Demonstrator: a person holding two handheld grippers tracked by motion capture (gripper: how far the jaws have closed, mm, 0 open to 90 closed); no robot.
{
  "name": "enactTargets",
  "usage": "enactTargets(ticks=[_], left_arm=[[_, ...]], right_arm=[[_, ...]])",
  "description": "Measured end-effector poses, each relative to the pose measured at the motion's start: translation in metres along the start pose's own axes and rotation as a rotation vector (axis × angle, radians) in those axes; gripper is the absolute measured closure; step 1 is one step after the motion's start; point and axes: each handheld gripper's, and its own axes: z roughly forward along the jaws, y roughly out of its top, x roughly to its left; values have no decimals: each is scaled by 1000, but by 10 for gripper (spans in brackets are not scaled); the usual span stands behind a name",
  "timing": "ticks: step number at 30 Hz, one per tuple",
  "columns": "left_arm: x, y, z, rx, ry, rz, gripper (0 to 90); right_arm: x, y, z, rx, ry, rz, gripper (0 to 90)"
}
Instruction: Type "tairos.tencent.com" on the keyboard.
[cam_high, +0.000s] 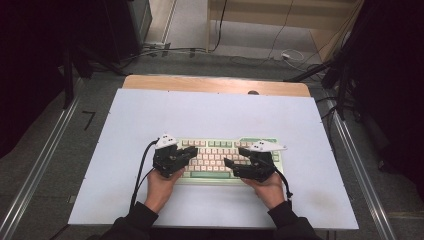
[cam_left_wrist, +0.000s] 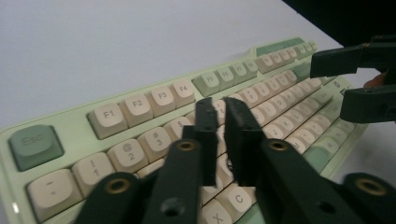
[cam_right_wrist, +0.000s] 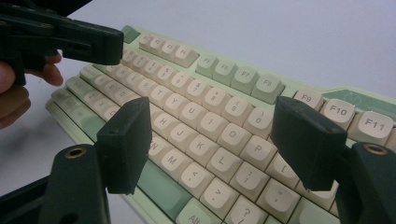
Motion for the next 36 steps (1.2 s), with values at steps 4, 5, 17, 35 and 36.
enactTargets(ticks=[4, 5, 17, 35, 36], left_arm=[[-4, 6, 11, 36, -10, 18, 900], [-6, 7, 14, 42, -12, 21, 900], [-13, 7, 34, 130, -2, 36, 900], [-16, 11, 33, 145, -6, 27, 900], [-16, 12, 30, 130, -16, 21, 882]], right_arm=[[0, 0, 0, 2, 1, -2, 281], [0, 0, 0, 2, 0, -2, 282], [0, 0, -1, 1, 0, 1, 294], [-1, -1, -2, -3, -2, -1, 300], [-1, -1, -3, -4, -1, 1, 300]])
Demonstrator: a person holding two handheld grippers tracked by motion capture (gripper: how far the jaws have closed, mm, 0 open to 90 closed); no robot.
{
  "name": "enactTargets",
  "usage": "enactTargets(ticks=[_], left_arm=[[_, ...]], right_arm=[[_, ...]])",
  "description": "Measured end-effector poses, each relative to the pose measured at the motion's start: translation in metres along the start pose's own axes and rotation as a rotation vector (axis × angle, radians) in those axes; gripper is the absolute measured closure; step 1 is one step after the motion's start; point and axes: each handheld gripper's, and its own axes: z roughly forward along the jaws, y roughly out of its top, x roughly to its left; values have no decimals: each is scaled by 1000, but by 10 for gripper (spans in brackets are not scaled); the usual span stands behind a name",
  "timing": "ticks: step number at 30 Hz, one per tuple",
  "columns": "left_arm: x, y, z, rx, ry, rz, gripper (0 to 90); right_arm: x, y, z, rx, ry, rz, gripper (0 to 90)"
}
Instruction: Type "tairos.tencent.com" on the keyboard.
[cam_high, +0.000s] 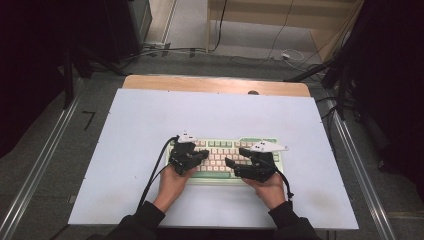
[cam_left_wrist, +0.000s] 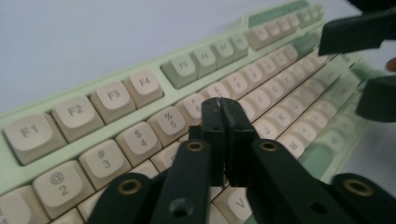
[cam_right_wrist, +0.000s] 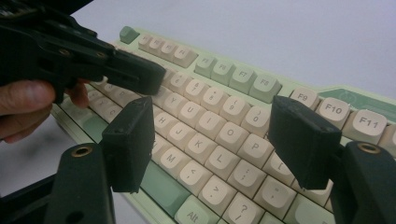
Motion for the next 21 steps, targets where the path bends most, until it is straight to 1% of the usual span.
enactTargets(ticks=[2, 3, 4, 6, 7, 8, 10, 12, 17, 21], left_arm=[[2, 1, -6, -32, -10, -14, 782], [2, 2, -8, -44, -6, -15, 732], [3, 2, -10, -58, 1, -16, 660], [2, 2, -14, -81, 40, -1, 489], [3, 2, -15, -93, 55, 3, 435], [3, 2, -17, -104, 60, 3, 397], [6, 1, -21, -127, 69, -9, 369], [8, -1, -25, -147, 74, -17, 365], [12, -4, -32, -164, 92, -26, 341], [15, -7, -36, -171, 94, -33, 341]], right_arm=[[-1, 0, -1, -1, -3, 1, 300], [-2, 0, -1, -1, -4, 2, 300], [-2, 0, -1, -1, -6, 1, 300], [-3, -1, -2, -3, -8, 3, 300], [-4, -1, -3, -3, -9, 5, 300], [-4, -1, -3, -5, -12, 5, 300], [-5, -1, -4, -6, -12, 7, 300], [-6, -1, -4, -8, -14, 8, 300], [-6, -1, -6, -9, -18, 9, 309], [-7, -1, -6, -12, -20, 9, 326]])
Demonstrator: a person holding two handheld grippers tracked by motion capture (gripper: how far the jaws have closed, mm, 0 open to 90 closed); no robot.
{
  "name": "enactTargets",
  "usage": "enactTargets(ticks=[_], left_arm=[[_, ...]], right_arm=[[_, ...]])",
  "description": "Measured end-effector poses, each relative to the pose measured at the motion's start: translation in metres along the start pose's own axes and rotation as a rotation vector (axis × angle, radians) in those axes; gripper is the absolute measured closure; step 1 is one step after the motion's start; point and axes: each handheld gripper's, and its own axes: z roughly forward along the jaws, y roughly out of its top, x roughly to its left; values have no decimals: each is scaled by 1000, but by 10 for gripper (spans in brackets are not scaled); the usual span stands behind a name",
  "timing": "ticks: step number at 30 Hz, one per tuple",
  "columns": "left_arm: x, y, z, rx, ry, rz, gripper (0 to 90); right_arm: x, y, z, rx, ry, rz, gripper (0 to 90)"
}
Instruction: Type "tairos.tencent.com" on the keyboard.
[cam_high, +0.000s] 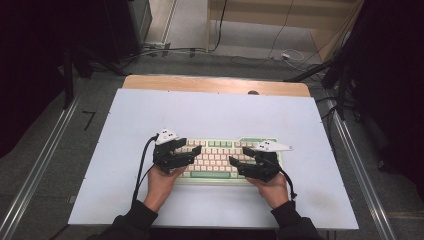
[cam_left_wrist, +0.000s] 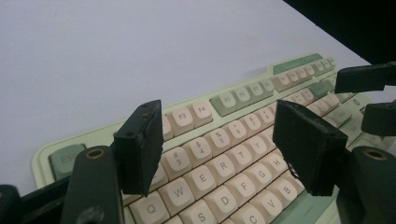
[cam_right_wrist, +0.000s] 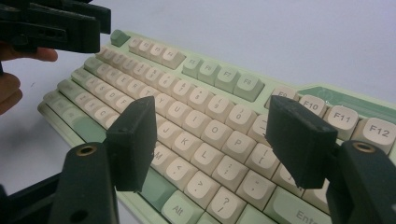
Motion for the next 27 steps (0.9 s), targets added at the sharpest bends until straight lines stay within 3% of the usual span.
enactTargets(ticks=[10, 22, 27], left_arm=[[4, -5, -7, -5, 12, -4, 340], [12, -9, -11, -16, 36, -19, 340], [12, -11, -11, -20, 42, -21, 341]], right_arm=[[0, -1, -1, 1, -11, -16, 419], [2, -4, -3, -7, -9, -41, 800], [5, -5, -2, 11, -16, -52, 873]])
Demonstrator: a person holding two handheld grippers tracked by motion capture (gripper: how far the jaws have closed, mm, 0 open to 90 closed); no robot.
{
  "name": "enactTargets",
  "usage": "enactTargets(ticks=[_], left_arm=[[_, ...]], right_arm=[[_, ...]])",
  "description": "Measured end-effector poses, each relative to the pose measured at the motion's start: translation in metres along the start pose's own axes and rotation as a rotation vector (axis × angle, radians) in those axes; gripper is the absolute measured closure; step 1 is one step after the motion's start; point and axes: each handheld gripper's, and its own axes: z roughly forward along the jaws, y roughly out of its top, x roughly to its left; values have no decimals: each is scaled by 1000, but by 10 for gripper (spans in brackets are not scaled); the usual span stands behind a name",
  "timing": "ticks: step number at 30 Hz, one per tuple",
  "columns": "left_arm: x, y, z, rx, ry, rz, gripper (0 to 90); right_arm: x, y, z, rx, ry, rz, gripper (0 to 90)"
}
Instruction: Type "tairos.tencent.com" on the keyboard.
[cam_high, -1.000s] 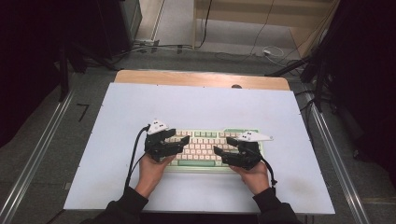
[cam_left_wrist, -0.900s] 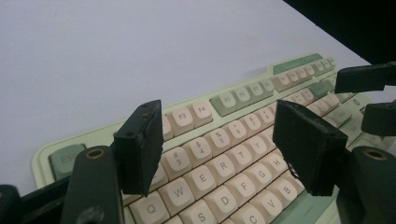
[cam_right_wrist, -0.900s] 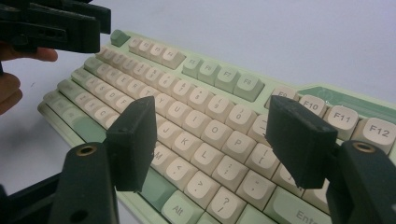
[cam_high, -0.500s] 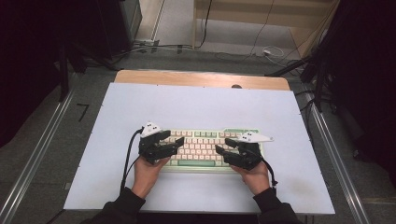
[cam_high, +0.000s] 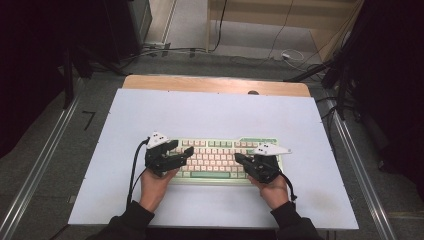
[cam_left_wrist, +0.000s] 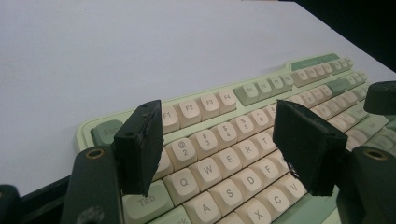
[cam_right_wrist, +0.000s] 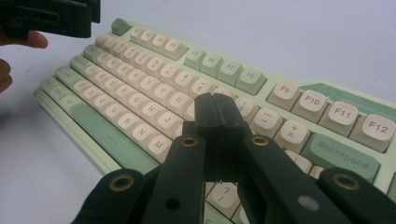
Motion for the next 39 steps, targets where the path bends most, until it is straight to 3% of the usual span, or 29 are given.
enactTargets(ticks=[20, 39], left_arm=[[-1, -1, 0, 3, 0, 7, 340], [-2, -2, 1, 8, -3, 10, 340]], right_arm=[[5, -9, 8, 93, -1, -16, 874], [5, -11, 12, 123, -4, -21, 874]])
